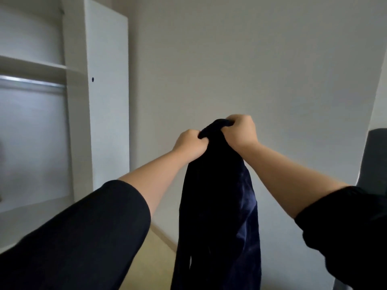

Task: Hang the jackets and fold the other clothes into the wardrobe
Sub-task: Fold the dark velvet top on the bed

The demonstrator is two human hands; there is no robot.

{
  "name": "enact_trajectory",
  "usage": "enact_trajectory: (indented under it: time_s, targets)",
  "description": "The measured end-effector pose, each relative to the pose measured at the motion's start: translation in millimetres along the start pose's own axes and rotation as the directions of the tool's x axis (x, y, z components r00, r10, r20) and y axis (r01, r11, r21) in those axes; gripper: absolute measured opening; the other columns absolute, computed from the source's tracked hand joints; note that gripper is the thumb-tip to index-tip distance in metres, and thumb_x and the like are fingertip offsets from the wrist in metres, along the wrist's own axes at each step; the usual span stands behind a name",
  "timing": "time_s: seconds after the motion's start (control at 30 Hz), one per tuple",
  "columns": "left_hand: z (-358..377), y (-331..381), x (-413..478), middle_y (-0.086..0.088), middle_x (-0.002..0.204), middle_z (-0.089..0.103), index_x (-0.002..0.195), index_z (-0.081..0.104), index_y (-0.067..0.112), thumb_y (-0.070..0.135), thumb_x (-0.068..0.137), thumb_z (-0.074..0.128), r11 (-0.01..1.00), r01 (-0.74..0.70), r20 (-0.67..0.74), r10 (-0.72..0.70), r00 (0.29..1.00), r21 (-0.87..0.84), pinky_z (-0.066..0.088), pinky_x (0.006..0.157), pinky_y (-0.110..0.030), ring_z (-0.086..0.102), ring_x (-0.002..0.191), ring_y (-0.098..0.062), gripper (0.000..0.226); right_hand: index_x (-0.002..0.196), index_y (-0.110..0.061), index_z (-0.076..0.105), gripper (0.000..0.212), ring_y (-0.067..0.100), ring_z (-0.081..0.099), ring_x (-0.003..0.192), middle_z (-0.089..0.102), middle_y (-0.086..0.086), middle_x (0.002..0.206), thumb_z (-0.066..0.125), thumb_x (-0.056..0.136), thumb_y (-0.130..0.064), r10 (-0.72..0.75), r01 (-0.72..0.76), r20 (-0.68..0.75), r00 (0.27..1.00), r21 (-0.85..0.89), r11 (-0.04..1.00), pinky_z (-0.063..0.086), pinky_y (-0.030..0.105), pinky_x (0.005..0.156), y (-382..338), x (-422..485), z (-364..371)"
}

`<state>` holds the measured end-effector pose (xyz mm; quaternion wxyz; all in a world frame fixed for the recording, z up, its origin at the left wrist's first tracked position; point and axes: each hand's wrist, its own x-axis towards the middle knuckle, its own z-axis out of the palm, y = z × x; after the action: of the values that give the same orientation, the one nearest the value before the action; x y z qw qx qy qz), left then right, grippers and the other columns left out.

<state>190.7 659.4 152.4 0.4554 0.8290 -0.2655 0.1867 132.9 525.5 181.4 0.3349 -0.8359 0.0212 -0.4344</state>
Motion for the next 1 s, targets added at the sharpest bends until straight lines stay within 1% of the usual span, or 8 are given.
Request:
enact_trajectory:
  time_s: [0.17,0.3,0.4,0.47,0.57,0.7,0.83,1.0]
  targets:
    - [-31.3,-0.9,7.5,-0.002,0.074,0.055,0.071,0.055,0.015,0.0,0.076,0.044,0.784,-0.021,-0.005,0.031,1.0,0.62,0.037,0.056,-0.026,0.053,0.07,-0.024,0.019,0.085,-0.009,0.061,0.018,0.032,0.053,0.072,0.054,0.009,0.074,0.048,0.076,0.0,0.041,0.054,0.147,0.988,-0.589,0.806,0.043,0.032,0.063,24.0,-2.7,-15.1]
    - [-40.5,-14.8,7.1,-0.001,0.068,0.048,0.071,0.053,0.01,-0.009,0.077,0.043,0.651,0.036,-0.021,-0.031,0.999,0.758,0.033,0.051,-0.025,0.045,0.059,-0.018,0.023,0.071,-0.01,0.044,0.015,0.025,0.047,0.059,0.048,0.006,0.071,0.052,0.081,-0.002,0.241,-0.016,0.176,0.955,-0.778,0.629,0.043,0.033,0.06,51.3,-14.5,-32.1]
    - [-45.9,-26.1,8.2,-0.002,0.077,0.045,0.082,0.051,0.011,-0.013,0.075,0.043,0.684,0.008,-0.221,0.224,0.949,0.729,0.032,0.054,-0.03,0.042,0.063,-0.02,0.026,0.079,-0.01,0.044,0.011,0.027,0.043,0.06,0.047,0.008,0.084,0.051,0.082,-0.002,0.051,0.019,0.063,0.997,-0.794,0.608,0.038,0.032,0.055,57.5,-12.1,-38.5]
    - [-52.3,-38.4,4.8,-0.002,0.087,0.045,0.09,0.05,0.014,-0.011,0.076,0.043,0.678,-0.053,-0.193,0.282,0.94,0.733,0.031,0.056,-0.032,0.042,0.073,-0.021,0.03,0.089,-0.012,0.048,0.011,0.031,0.049,0.066,0.048,0.011,0.097,0.051,0.084,-0.003,0.004,0.04,0.053,0.999,-0.805,0.592,0.036,0.032,0.054,64.0,-10.7,-46.7]
    - [-53.3,-56.2,-3.6,-0.002,0.083,0.055,0.078,0.053,0.012,-0.001,0.078,0.04,0.631,-0.043,0.12,-0.08,0.99,0.775,0.035,0.055,-0.028,0.048,0.067,-0.02,0.019,0.1,-0.006,0.056,0.016,0.028,0.057,0.074,0.056,0.008,0.087,0.051,0.085,-0.007,0.31,-0.006,0.188,0.932,-0.847,0.532,0.043,0.032,0.061,80.1,-16.7,-59.4]
    - [-50.3,-54.4,-3.7,0.0,0.066,0.05,0.063,0.05,0.013,0.001,0.075,0.04,0.654,0.155,-0.064,-0.161,0.985,0.74,0.03,0.048,-0.023,0.045,0.056,-0.017,0.02,0.08,-0.014,0.048,0.004,0.023,0.051,0.062,0.05,0.002,0.071,0.049,0.081,-0.01,0.279,-0.118,0.061,0.958,-0.804,0.583,0.039,0.027,0.054,94.6,-30.4,-53.8]
    - [-51.4,-46.1,-10.2,-0.003,0.082,0.058,0.082,0.059,0.013,0.013,0.078,0.039,0.588,0.231,-0.041,-0.317,0.947,0.775,0.042,0.059,-0.027,0.054,0.068,-0.02,0.021,0.074,-0.006,0.047,0.013,0.027,0.057,0.07,0.052,0.009,0.074,0.043,0.084,-0.012,0.545,-0.326,0.093,0.833,-0.714,0.62,0.046,0.03,0.066,102.2,-33.7,-64.9]
    - [-27.7,-25.9,-10.2,-0.012,0.087,0.062,0.112,0.057,0.005,0.015,0.092,0.041,0.789,0.593,0.235,-0.615,0.753,0.162,0.043,0.035,-0.021,0.057,0.055,-0.023,0.027,0.068,-0.004,0.05,0.025,0.023,0.061,0.045,0.057,0.007,0.04,0.045,0.093,-0.01,0.527,-0.323,0.125,0.84,-0.665,0.673,0.043,0.019,0.042,107.0,-26.8,-88.9]
